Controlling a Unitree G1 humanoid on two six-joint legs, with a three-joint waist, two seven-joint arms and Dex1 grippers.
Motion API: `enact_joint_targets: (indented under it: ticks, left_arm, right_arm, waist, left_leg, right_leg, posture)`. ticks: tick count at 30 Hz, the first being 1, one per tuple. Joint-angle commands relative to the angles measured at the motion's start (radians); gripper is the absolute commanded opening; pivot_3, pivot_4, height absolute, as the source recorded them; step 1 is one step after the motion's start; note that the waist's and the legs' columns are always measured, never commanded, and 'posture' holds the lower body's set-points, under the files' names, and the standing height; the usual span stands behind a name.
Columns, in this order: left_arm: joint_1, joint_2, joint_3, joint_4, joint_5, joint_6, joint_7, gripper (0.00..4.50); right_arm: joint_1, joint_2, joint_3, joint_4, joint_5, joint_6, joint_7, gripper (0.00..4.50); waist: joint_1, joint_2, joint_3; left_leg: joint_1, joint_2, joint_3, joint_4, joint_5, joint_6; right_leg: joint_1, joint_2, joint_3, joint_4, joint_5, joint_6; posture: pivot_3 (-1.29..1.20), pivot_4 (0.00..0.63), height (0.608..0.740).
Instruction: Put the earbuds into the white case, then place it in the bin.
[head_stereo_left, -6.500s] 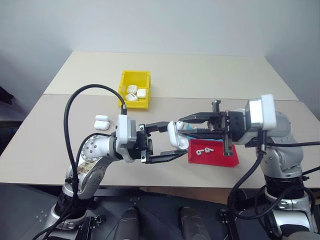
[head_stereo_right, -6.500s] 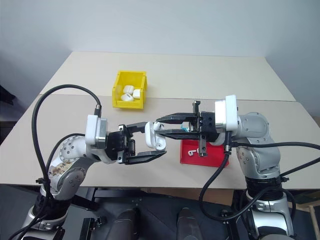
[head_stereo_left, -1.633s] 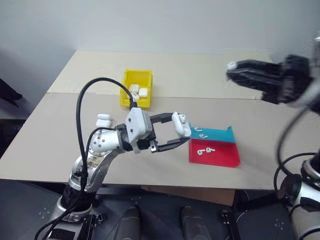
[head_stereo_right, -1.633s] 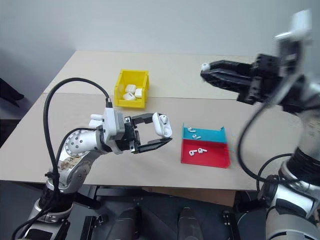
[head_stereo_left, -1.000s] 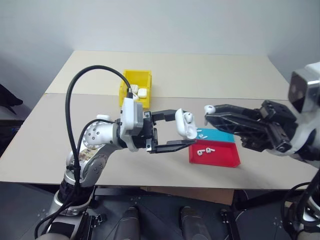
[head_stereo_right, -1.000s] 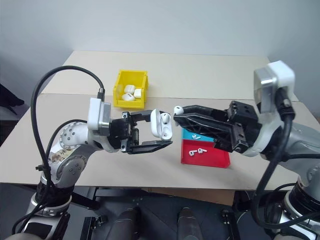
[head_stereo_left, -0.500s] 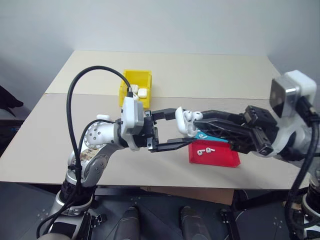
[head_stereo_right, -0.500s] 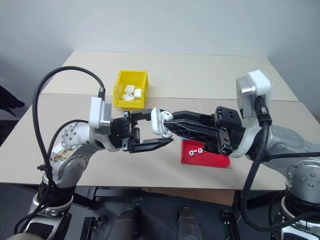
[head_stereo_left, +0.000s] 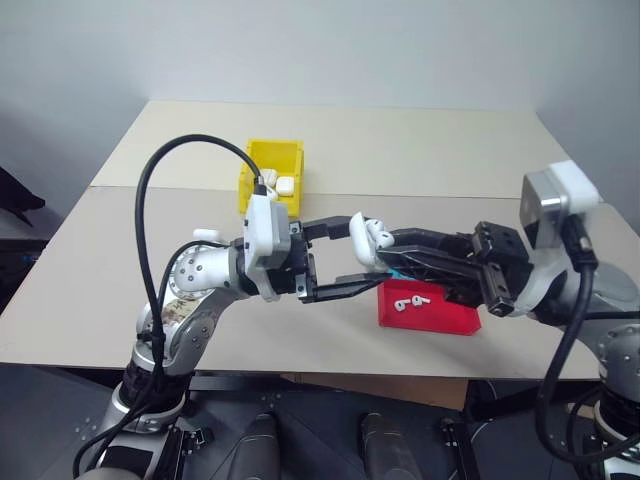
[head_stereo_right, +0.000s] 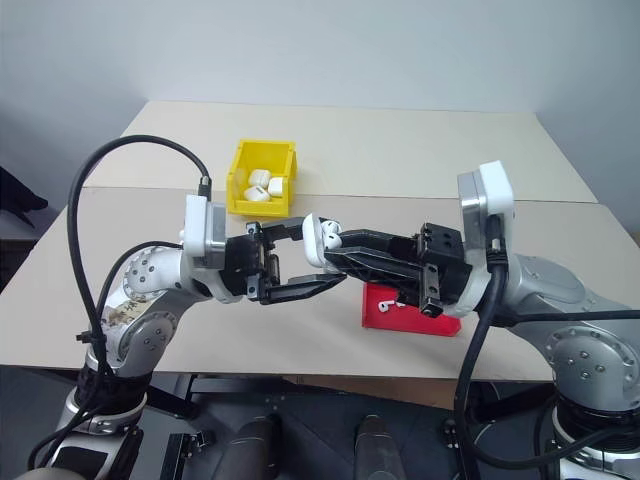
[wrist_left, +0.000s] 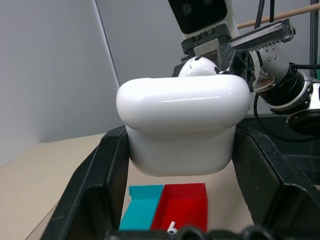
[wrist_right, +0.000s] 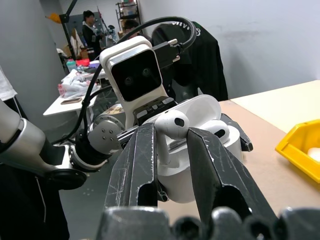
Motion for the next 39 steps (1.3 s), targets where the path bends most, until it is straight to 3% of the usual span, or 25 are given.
enact_joint_targets:
  ticks: [1,4,9,14,21,27,30,35,39]
  left_arm:
    - [-0.009,-0.009,0.011,-0.029,-0.013,-0.022,0.0,2.78]
    - [-0.009,-0.012,0.012,-0.025,-0.011,-0.027,-0.003,2.78]
    - [-0.012,-0.014,0.013,-0.021,-0.006,-0.026,-0.004,2.78]
    - [-0.011,-0.01,0.014,-0.017,-0.001,-0.027,-0.008,2.78]
    - [-0.009,-0.007,0.008,0.005,0.016,-0.04,-0.018,2.78]
    - [-0.031,-0.018,-0.042,0.105,0.106,-0.088,-0.03,2.78]
    - [-0.07,-0.04,-0.074,0.16,0.153,-0.102,-0.024,2.78]
    - [-0.116,-0.081,-0.106,0.209,0.208,-0.117,-0.007,2.78]
    - [-0.124,-0.106,-0.107,0.205,0.213,-0.117,-0.005,2.78]
  right_arm:
    - [0.011,-0.001,0.003,-0.034,-0.031,-0.048,0.023,0.99]
    - [0.026,-0.002,-0.002,-0.044,-0.043,-0.074,0.047,0.99]
    - [0.046,-0.014,0.018,-0.074,-0.127,-0.126,0.084,2.3]
    - [0.048,-0.028,0.008,-0.047,-0.133,-0.128,0.095,2.3]
    - [0.073,-0.075,-0.111,0.003,-0.192,-0.216,0.167,2.3]
    - [-0.032,-0.184,-0.127,0.079,-0.161,-0.183,0.249,2.3]
    - [-0.18,-0.202,-0.058,0.13,-0.14,-0.139,0.247,1.73]
    - [-0.328,-0.232,0.067,0.171,-0.21,-0.101,0.297,0.06]
    - [-0.374,-0.238,0.161,0.152,-0.312,-0.117,0.325,0.06]
  waist:
    - [0.0,0.0,0.0]
    - [0.001,0.0,0.0]
    - [0.0,0.0,0.0]
    - [0.001,0.0,0.0]
    - [0.002,0.0,0.0]
    - [0.0,0.0,0.0]
    - [-0.003,-0.001,0.001]
    - [-0.001,-0.001,0.001]
    - [0.003,-0.001,0.001]
  left_leg:
    - [0.0,0.0,0.0,0.0,0.0,0.0]
    - [0.0,0.0,0.0,0.0,0.0,0.0]
    - [0.0,0.0,0.0,-0.001,0.0,0.0]
    - [0.0,0.0,0.0,0.0,0.0,0.0]
    - [-0.001,0.0,0.0,0.0,0.0,0.0]
    - [0.0,0.0,0.0,0.0,0.0,0.0]
    - [0.0,0.0,0.0,0.0,0.0,0.0]
    - [0.0,0.0,0.0,0.0,0.0,0.0]
    - [-0.003,0.0,0.0,-0.002,0.0,0.0]
  right_leg:
    - [0.0,0.0,0.0,0.0,0.0,0.0]
    - [0.0,0.0,0.0,0.0,0.0,0.0]
    - [0.0,0.0,0.0,0.0,0.0,0.0]
    - [0.0,0.0,0.0,0.0,0.0,0.0]
    - [0.0,0.0,0.0,-0.002,0.0,0.0]
    - [0.0,0.0,0.0,-0.001,0.0,0.0]
    - [0.0,0.0,0.0,-0.001,0.0,0.0]
    - [0.0,0.0,0.0,-0.003,0.0,0.0]
    - [-0.002,0.0,0.0,-0.003,-0.001,0.001]
  posture:
    - [0.0,0.15,0.74]
    - [0.0,0.15,0.74]
    - [0.0,0.15,0.74]
    - [0.0,0.15,0.74]
    - [0.0,0.15,0.74]
    - [0.0,0.15,0.74]
    - [0.0,0.15,0.74]
    - [0.0,0.15,0.74]
    - [0.0,0.15,0.74]
